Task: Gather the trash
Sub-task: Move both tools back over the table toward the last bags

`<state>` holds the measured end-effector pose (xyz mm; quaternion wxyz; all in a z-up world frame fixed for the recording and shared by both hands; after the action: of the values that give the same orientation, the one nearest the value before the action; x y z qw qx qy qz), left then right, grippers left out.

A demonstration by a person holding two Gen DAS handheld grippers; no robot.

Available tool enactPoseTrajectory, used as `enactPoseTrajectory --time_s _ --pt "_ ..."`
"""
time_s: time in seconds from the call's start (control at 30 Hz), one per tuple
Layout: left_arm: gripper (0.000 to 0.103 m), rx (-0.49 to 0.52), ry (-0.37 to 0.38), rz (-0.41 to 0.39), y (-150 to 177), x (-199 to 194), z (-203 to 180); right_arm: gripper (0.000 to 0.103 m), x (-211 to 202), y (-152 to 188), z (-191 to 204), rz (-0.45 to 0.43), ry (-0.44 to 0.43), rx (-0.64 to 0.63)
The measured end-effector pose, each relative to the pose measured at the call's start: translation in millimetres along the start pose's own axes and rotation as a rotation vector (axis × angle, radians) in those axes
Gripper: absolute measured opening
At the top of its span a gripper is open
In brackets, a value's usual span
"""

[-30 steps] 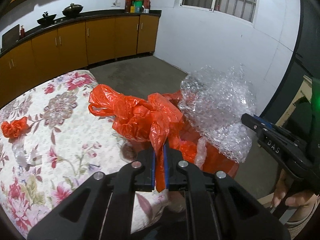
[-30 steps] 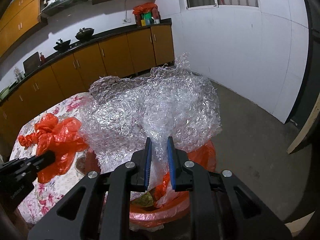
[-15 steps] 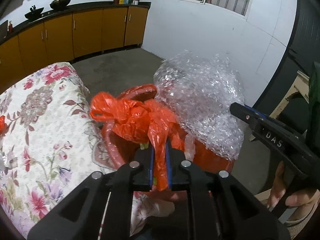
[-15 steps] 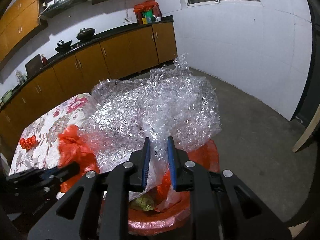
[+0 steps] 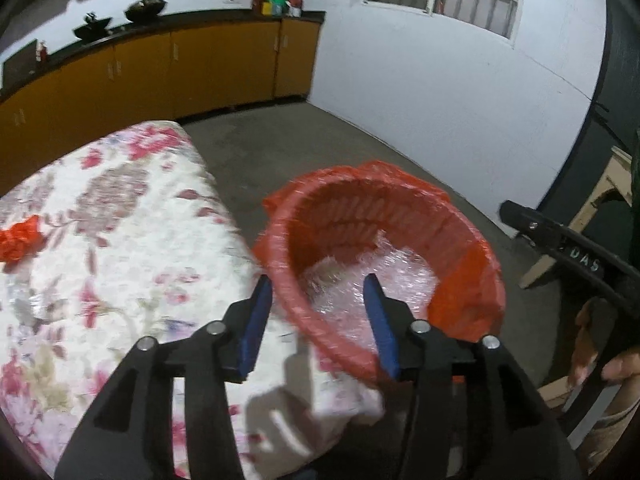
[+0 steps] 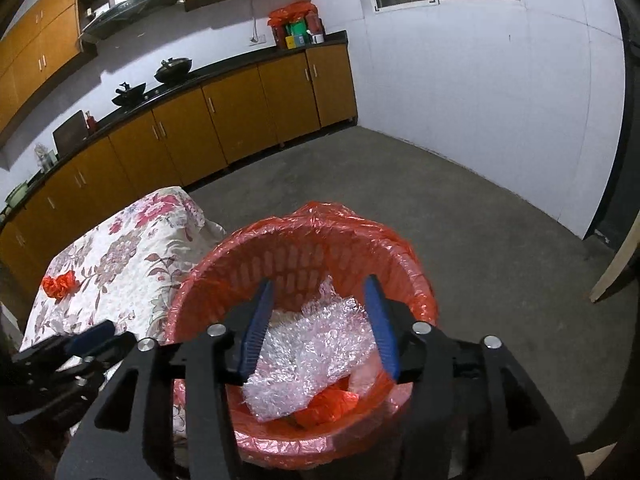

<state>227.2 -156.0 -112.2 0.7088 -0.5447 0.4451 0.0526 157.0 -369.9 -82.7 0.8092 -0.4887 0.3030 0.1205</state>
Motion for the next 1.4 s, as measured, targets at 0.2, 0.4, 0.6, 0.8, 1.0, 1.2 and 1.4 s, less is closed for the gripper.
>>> enactPoseTrajectory --time_s 0.2,0.4,0.6,0.8,1.0,1.2,1.4 --pt "0.057 -0.030 -0.125 -0.009 21.6 -25.2 38.1 0.058 -0.7 5.9 19.7 0.007 -0.031 -0.032" --pt "0.064 -0.122 -0.302 -0.024 54.5 -62.7 104.0 0.067 2.7 21.0 77.8 0.030 -0.120 -0.137" --pt "0.074 -0.257 -0.517 -0.011 96.7 -106.4 184.4 0.075 8.7 43.3 154.0 0.058 -0.224 -0.245" --pt "0.081 -0.375 -0.696 0.020 140.6 -145.5 252.6 0.075 18.3 78.1 246.1 0.119 -0.364 -0.366" --pt "0.083 -0.434 -0.783 0.048 176.2 -172.5 297.1 0.074 41.1 119.7 325.1 0.193 -0.443 -0.449" --pt "0.083 -0.480 -0.811 0.061 199.1 -184.9 324.1 0.071 73.4 160.5 382.8 0.275 -0.463 -0.493" --pt "0.083 -0.494 -0.814 0.056 206.9 -190.1 334.8 0.071 93.3 179.4 410.2 0.312 -0.444 -0.511"
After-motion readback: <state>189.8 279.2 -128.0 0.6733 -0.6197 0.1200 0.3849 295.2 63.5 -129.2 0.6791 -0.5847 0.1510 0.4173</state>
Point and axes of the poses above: each gripper's, at about its wrist camera, not at the fingertips, and x roughly the way its jaws point, z to its left, y to its underside, the point moved 4 cm from there along x, roughly the way its jaws point, and after that the axes turned 12 degrees about x, right-handed, at the moved point
